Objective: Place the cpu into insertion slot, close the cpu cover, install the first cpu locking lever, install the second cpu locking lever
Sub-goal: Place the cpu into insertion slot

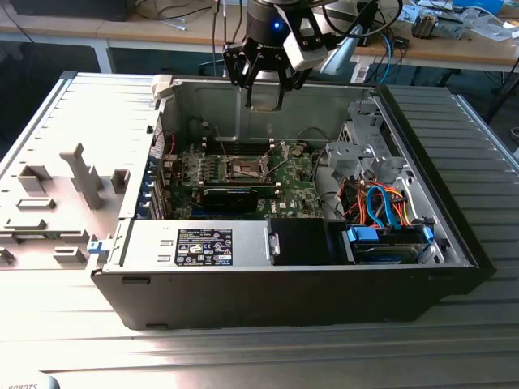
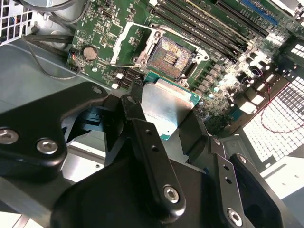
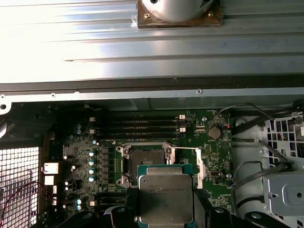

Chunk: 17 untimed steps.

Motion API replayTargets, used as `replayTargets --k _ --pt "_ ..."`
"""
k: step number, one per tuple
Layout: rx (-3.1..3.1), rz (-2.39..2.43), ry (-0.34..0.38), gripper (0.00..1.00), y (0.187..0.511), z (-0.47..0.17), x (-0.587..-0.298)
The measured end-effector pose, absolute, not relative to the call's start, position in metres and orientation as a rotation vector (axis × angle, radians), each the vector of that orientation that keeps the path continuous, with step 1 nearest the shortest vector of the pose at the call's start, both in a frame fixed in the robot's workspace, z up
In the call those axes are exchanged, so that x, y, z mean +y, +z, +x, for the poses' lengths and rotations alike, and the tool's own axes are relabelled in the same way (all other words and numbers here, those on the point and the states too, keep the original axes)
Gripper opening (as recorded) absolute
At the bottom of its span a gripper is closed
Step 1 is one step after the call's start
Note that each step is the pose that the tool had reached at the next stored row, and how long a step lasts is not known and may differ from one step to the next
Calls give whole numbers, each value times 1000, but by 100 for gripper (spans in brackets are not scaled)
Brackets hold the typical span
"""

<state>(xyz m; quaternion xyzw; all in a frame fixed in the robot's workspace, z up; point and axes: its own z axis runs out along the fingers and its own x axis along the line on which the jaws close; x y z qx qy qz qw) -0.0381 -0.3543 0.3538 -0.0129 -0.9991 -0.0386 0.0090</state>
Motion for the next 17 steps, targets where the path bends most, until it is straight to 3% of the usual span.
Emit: replayTargets --k 17 --pt "-3121 -40 -116 54 349 -42 -354"
